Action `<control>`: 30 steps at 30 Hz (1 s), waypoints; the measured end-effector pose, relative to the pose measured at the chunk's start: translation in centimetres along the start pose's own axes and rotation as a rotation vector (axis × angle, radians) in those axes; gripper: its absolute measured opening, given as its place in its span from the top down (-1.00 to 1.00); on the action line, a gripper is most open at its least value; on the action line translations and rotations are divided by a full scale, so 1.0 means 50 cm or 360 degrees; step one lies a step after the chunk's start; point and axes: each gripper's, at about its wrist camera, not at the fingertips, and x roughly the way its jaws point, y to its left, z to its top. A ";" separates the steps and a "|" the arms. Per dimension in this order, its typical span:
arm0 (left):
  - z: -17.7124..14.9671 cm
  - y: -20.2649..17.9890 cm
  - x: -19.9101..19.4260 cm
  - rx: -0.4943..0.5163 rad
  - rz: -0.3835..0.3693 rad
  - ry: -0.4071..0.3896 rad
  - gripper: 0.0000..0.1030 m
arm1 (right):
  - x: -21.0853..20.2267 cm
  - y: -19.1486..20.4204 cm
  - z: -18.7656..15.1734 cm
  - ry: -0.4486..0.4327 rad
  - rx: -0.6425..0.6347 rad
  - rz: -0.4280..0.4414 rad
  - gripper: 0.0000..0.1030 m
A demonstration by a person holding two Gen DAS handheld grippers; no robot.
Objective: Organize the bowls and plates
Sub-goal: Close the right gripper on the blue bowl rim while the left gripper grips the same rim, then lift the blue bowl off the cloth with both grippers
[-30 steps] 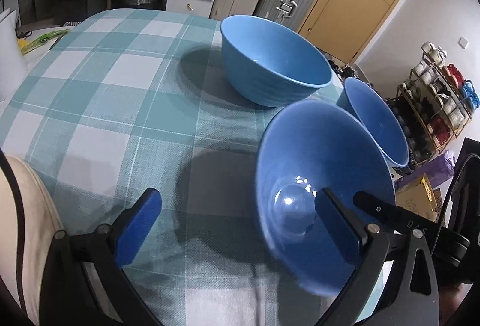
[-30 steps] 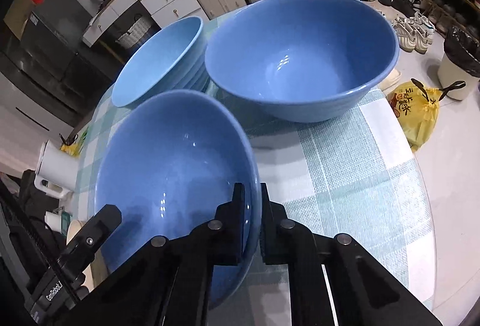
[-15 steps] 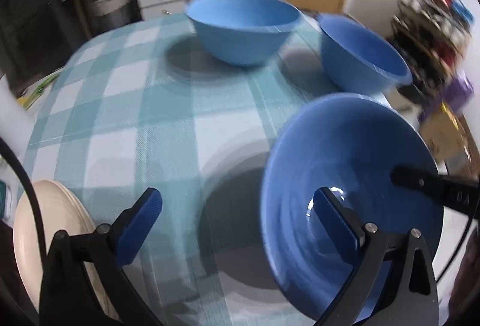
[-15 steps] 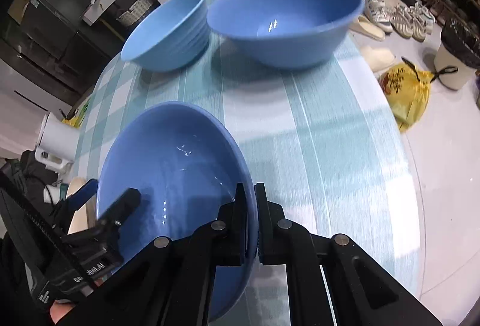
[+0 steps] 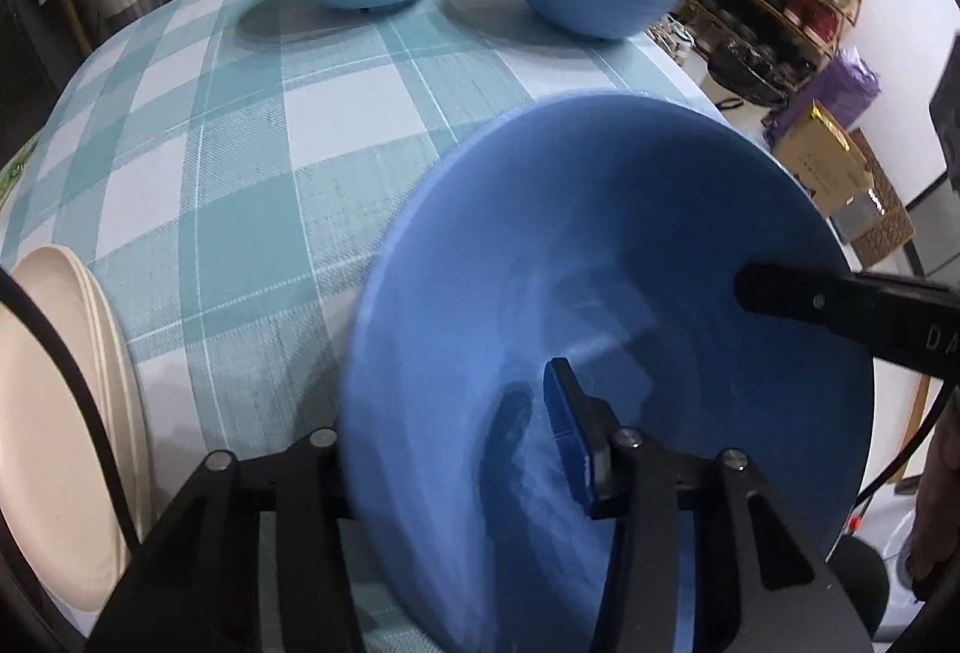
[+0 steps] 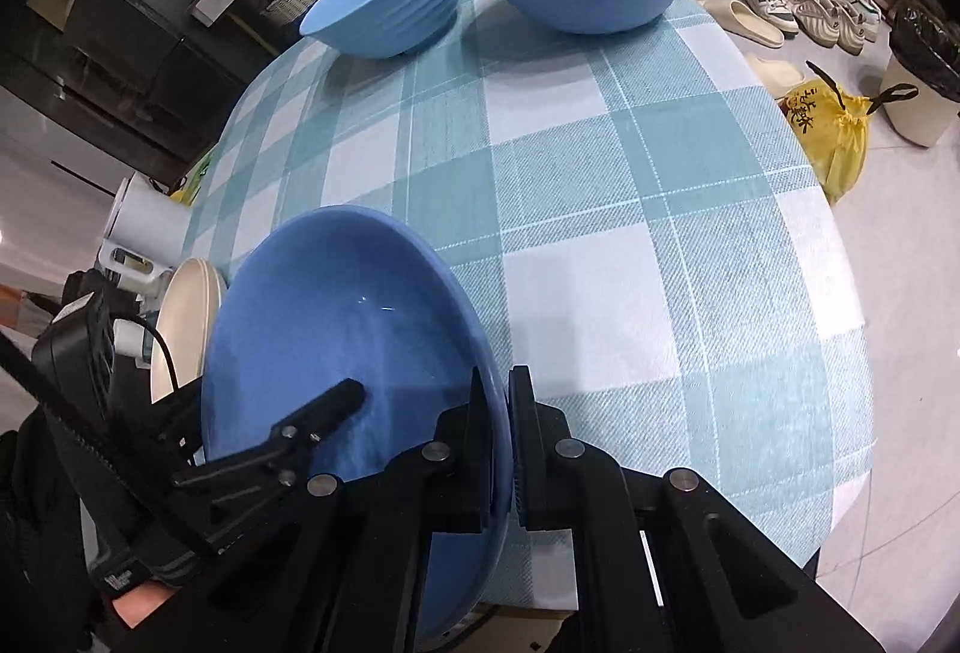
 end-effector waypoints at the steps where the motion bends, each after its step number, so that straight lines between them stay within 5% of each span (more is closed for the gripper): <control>1: -0.003 -0.003 0.001 0.0015 0.0004 0.0004 0.10 | -0.001 0.001 0.001 -0.0002 0.0002 -0.0009 0.90; 9: 0.001 0.006 0.001 -0.0022 -0.0057 0.0007 0.10 | -0.026 0.029 0.008 -0.0093 -0.0113 -0.0139 0.81; 14: 0.007 0.021 -0.018 -0.0061 -0.0019 -0.0047 -0.09 | -0.071 0.029 0.010 -0.0321 -0.0122 -0.0166 0.59; 19: 0.010 0.041 -0.040 -0.0091 0.0089 -0.0145 -0.15 | -0.136 0.046 -0.011 -0.0709 -0.0160 -0.0203 -0.07; 24: 0.008 0.059 -0.088 -0.0126 0.0034 -0.0301 -0.29 | -0.191 0.080 -0.050 -0.1086 -0.0233 -0.0092 -0.64; 27: 0.000 0.056 -0.130 -0.0115 0.0048 -0.0462 -0.37 | -0.208 0.101 -0.077 -0.1279 -0.0289 -0.0018 -0.74; 30: -0.009 0.057 -0.170 -0.0140 0.0050 -0.0653 -0.71 | -0.204 0.117 -0.086 -0.1332 -0.0329 0.0070 -0.75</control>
